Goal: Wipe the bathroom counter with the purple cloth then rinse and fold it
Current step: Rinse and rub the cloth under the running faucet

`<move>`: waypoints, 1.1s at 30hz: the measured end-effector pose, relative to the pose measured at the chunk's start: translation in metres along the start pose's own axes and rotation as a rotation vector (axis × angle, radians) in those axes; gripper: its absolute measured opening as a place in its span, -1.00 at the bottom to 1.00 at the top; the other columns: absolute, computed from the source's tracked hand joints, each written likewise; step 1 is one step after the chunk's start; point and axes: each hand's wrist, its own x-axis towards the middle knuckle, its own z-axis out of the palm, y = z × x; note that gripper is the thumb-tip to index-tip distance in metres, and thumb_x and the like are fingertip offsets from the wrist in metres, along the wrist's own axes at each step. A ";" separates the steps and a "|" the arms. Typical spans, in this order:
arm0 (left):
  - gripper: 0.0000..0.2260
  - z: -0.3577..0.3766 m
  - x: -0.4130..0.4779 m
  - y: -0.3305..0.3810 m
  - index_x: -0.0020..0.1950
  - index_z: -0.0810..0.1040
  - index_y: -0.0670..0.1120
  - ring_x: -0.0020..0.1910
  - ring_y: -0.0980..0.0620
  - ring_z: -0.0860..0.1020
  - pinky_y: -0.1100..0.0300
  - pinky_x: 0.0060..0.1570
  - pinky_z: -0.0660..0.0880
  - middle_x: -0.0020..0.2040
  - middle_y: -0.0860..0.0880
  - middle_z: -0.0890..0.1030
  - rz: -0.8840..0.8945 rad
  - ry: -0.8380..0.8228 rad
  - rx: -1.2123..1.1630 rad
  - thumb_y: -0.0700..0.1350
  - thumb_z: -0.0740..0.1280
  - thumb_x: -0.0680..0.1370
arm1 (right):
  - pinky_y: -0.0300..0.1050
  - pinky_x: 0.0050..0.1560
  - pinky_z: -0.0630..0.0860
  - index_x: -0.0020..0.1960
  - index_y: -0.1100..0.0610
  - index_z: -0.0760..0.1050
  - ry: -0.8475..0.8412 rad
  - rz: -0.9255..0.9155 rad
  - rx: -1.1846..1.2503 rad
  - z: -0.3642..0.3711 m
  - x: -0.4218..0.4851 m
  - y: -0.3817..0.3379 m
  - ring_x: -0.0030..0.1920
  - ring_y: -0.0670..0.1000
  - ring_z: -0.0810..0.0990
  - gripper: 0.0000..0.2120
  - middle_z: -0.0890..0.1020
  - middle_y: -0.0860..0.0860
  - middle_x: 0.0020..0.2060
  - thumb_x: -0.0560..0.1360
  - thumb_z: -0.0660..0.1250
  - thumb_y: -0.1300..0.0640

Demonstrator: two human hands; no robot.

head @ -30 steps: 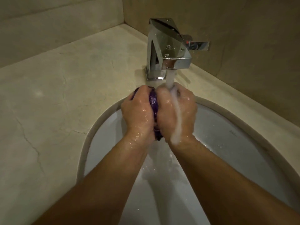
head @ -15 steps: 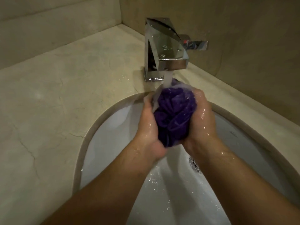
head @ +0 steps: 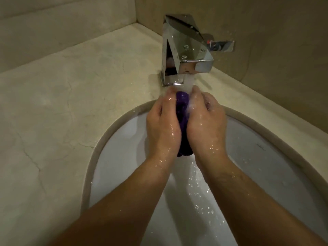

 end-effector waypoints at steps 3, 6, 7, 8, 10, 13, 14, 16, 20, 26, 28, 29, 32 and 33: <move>-0.74 0.000 -0.002 0.003 -0.07 0.67 0.02 -0.16 0.16 0.68 0.22 -0.11 0.61 -0.21 0.09 0.70 0.073 -0.031 0.016 0.14 0.29 0.61 | -0.16 -0.15 0.50 -0.17 -0.07 0.58 0.047 -0.016 -0.042 0.002 0.004 0.001 -0.21 -0.16 0.62 -0.78 0.67 -0.15 -0.28 0.55 0.25 -0.12; -0.84 -0.003 0.004 -0.001 -0.17 0.64 0.04 -0.28 0.20 0.62 0.24 -0.22 0.52 -0.32 0.14 0.65 0.090 0.015 0.081 0.01 0.36 0.58 | -0.20 -0.19 0.48 -0.15 -0.04 0.58 0.082 -0.011 -0.060 0.004 0.007 0.007 -0.22 -0.13 0.62 -0.80 0.66 -0.12 -0.28 0.56 0.25 -0.06; -0.83 -0.003 0.004 0.000 -0.21 0.63 0.03 -0.30 0.20 0.60 0.23 -0.23 0.50 -0.34 0.13 0.64 0.100 0.032 0.090 -0.04 0.35 0.57 | -0.26 -0.23 0.44 -0.18 -0.01 0.57 0.090 -0.024 -0.072 0.004 0.007 0.008 -0.25 -0.15 0.60 -0.79 0.64 -0.13 -0.31 0.56 0.26 -0.03; -0.82 -0.005 0.007 -0.002 -0.24 0.61 0.02 -0.33 0.21 0.59 0.25 -0.25 0.49 -0.36 0.12 0.63 0.122 0.042 0.100 -0.08 0.34 0.56 | -0.36 -0.30 0.38 -0.24 0.01 0.54 0.092 -0.044 -0.096 0.005 0.008 0.009 -0.29 -0.18 0.57 -0.77 0.61 -0.17 -0.37 0.56 0.26 -0.01; -0.74 -0.002 0.004 0.003 -0.32 0.56 -0.03 -0.42 0.26 0.53 0.30 -0.33 0.44 -0.46 0.14 0.58 0.138 0.033 0.088 -0.17 0.29 0.57 | -0.38 -0.40 0.32 -0.36 0.03 0.45 0.119 -0.081 -0.156 0.004 0.010 0.010 -0.40 -0.18 0.50 -0.69 0.53 -0.21 -0.48 0.54 0.30 0.00; -0.53 -0.003 0.005 0.010 -0.51 0.23 -0.20 -0.55 0.27 0.45 0.27 -0.26 0.42 -0.64 0.17 0.38 0.080 0.029 -0.060 -0.14 0.22 0.59 | -0.20 -0.36 0.37 -0.46 0.07 0.40 0.107 -0.078 -0.053 0.005 0.010 0.005 -0.49 -0.12 0.38 -0.62 0.46 -0.11 -0.58 0.49 0.36 0.01; -0.59 -0.006 0.009 0.010 -0.48 0.28 -0.14 -0.54 0.27 0.44 0.18 -0.18 0.43 -0.61 0.19 0.40 0.085 0.044 -0.027 -0.06 0.26 0.54 | -0.16 -0.36 0.39 -0.46 0.07 0.41 0.094 -0.077 -0.033 0.007 0.009 0.004 -0.48 -0.11 0.40 -0.63 0.47 -0.10 -0.56 0.49 0.35 0.00; -0.80 -0.012 0.019 0.000 -0.32 0.48 -0.02 -0.40 0.21 0.49 0.02 -0.08 0.46 -0.44 0.14 0.52 0.059 0.078 0.075 -0.08 0.31 0.51 | -0.21 -0.37 0.38 -0.42 0.05 0.46 0.072 -0.066 -0.082 0.008 0.009 0.003 -0.45 -0.14 0.45 -0.65 0.51 -0.11 -0.53 0.51 0.32 -0.03; -0.78 -0.005 0.009 0.004 -0.07 0.69 -0.02 -0.12 0.02 0.70 0.04 -0.03 0.63 -0.17 0.01 0.72 -0.130 -0.027 -0.056 0.09 0.35 0.57 | -0.12 -0.29 0.43 -0.35 0.12 0.55 0.114 0.033 -0.019 -0.003 0.012 -0.003 -0.36 -0.03 0.52 -0.68 0.57 0.01 -0.45 0.53 0.28 0.01; -0.49 -0.010 0.009 0.008 0.16 0.69 -0.02 0.07 -0.16 0.70 -0.13 0.16 0.60 0.07 -0.09 0.74 -0.462 -0.146 -0.444 0.32 0.15 0.61 | -0.01 -0.15 0.51 -0.35 0.02 0.53 0.004 0.364 0.661 -0.018 0.022 -0.002 -0.19 0.07 0.53 -0.77 0.53 0.04 -0.29 0.47 0.34 0.04; -0.49 -0.007 0.003 0.006 0.23 0.68 -0.01 0.11 -0.19 0.69 -0.12 0.15 0.60 0.13 -0.12 0.73 -0.551 -0.221 -0.473 0.31 0.18 0.59 | 0.01 -0.10 0.51 -0.29 0.02 0.54 -0.020 0.379 0.706 -0.015 0.017 0.005 -0.17 0.07 0.54 -0.84 0.54 0.04 -0.24 0.46 0.36 0.03; -0.47 -0.006 0.000 0.004 0.25 0.68 -0.01 0.12 -0.20 0.68 -0.12 0.14 0.60 0.13 -0.13 0.72 -0.596 -0.254 -0.496 0.33 0.21 0.55 | 0.00 -0.09 0.50 -0.31 -0.01 0.53 0.000 0.350 0.641 -0.016 0.015 0.008 -0.17 0.03 0.54 -0.82 0.54 0.01 -0.25 0.45 0.36 0.01; -0.47 -0.010 0.000 0.004 0.19 0.71 -0.05 0.11 -0.19 0.68 -0.11 0.19 0.56 0.11 -0.14 0.72 -0.622 -0.335 -0.573 0.33 0.27 0.53 | -0.26 -0.23 0.40 -0.38 0.01 0.48 0.049 0.041 0.049 -0.025 0.012 0.008 -0.35 -0.20 0.45 -0.63 0.51 -0.17 -0.43 0.57 0.28 -0.08; -0.51 -0.011 0.002 0.005 0.15 0.73 -0.06 0.06 -0.15 0.69 -0.07 0.16 0.56 0.08 -0.13 0.73 -0.588 -0.355 -0.560 0.30 0.26 0.55 | -0.31 -0.31 0.37 -0.34 0.03 0.48 0.065 -0.023 -0.043 -0.027 0.011 0.006 -0.40 -0.21 0.43 -0.61 0.50 -0.18 -0.45 0.59 0.27 -0.13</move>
